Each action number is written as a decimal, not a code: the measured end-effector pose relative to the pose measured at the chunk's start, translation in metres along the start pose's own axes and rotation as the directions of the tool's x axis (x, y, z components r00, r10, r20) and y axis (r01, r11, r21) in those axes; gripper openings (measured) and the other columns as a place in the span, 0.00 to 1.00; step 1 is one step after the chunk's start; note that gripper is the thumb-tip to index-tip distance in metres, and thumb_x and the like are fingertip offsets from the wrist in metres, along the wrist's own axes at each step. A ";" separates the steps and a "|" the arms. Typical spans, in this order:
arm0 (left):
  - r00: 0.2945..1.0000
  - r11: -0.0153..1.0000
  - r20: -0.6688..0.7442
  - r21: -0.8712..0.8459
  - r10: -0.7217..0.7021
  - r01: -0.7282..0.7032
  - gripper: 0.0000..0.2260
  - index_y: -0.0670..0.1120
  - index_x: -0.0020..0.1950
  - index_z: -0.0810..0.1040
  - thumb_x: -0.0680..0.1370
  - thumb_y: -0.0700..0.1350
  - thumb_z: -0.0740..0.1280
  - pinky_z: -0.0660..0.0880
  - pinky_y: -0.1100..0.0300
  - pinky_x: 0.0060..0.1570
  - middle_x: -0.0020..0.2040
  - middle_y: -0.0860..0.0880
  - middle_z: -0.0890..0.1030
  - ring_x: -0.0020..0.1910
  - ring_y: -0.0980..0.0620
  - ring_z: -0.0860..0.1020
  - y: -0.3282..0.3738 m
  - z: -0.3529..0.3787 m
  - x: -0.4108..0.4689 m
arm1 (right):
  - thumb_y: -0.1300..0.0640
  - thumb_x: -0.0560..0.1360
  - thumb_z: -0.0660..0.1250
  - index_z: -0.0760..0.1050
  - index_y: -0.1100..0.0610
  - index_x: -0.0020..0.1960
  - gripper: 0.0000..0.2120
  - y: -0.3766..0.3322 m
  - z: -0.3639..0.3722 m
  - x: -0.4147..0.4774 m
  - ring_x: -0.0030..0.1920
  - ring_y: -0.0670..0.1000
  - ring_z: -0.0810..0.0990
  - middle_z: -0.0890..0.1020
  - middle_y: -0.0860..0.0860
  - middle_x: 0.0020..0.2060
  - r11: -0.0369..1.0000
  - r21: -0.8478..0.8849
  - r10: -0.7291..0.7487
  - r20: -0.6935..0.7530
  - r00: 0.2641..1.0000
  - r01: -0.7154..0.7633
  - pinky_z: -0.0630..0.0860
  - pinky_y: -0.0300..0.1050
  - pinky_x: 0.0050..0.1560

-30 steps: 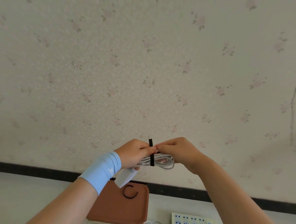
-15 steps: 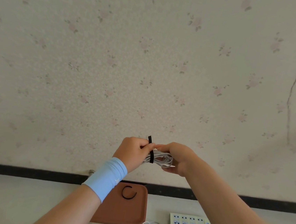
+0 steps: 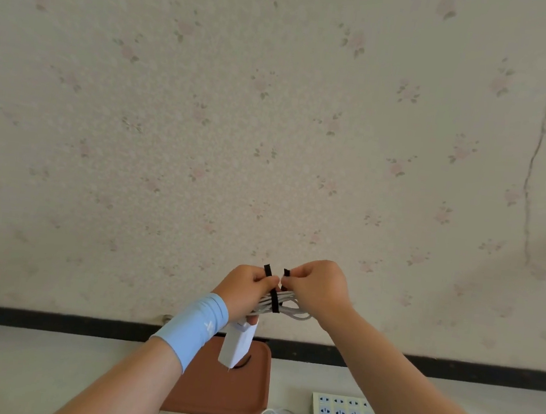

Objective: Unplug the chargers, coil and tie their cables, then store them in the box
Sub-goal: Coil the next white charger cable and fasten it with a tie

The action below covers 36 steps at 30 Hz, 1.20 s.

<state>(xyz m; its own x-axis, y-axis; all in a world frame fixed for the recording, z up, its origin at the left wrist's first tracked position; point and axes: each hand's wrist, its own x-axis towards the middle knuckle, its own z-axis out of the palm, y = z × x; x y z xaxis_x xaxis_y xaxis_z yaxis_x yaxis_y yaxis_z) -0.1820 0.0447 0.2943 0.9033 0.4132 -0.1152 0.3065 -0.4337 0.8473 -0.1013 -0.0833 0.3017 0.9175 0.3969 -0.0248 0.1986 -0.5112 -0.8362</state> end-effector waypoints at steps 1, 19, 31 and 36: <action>0.999 0.999 0.012 -0.018 -0.032 0.033 0.15 0.42 0.44 0.79 0.83 0.51 0.61 0.74 0.60 0.32 0.34 0.43 0.78 0.24 0.47 0.75 0.000 0.000 0.000 | 0.55 0.75 0.73 0.82 0.50 0.36 0.09 0.000 0.002 -0.001 0.33 0.46 0.79 0.82 0.47 0.32 0.997 -0.055 -0.052 -0.004 0.999 0.052 0.74 0.37 0.33; 0.938 0.937 -0.024 -0.070 -0.346 0.343 0.12 0.42 0.37 0.75 0.78 0.45 0.63 0.68 0.57 0.37 0.33 0.41 0.77 0.24 0.48 0.69 -0.009 -0.015 0.006 | 0.66 0.73 0.74 0.82 0.59 0.41 0.04 0.010 0.021 -0.011 0.48 0.48 0.75 0.80 0.48 0.42 0.680 -0.089 -0.710 0.165 0.684 0.728 0.70 0.31 0.50; 0.940 0.922 -0.128 -0.273 -0.317 0.274 0.15 0.41 0.40 0.78 0.82 0.48 0.62 0.69 0.62 0.28 0.27 0.46 0.76 0.18 0.48 0.70 -0.017 -0.023 0.009 | 0.59 0.75 0.75 0.88 0.55 0.50 0.05 0.009 0.020 -0.007 0.49 0.37 0.78 0.82 0.45 0.49 0.714 0.000 -0.686 0.203 0.699 0.700 0.74 0.29 0.49; 0.951 0.940 -0.127 -0.234 -0.282 0.248 0.15 0.42 0.39 0.76 0.81 0.48 0.62 0.71 0.60 0.31 0.30 0.44 0.77 0.19 0.48 0.71 -0.014 -0.016 0.009 | 0.65 0.69 0.79 0.85 0.59 0.48 0.09 0.012 0.017 -0.003 0.45 0.38 0.80 0.81 0.46 0.44 0.699 -0.002 -0.702 0.185 0.687 0.715 0.74 0.28 0.48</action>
<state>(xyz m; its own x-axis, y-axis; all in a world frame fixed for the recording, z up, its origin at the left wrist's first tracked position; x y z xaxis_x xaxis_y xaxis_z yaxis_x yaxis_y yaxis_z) -0.1826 0.0677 0.2899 0.7344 0.6170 -0.2828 0.4416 -0.1180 0.8894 -0.1073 -0.0776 0.2823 0.4275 0.7731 0.4686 0.7956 -0.0755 -0.6011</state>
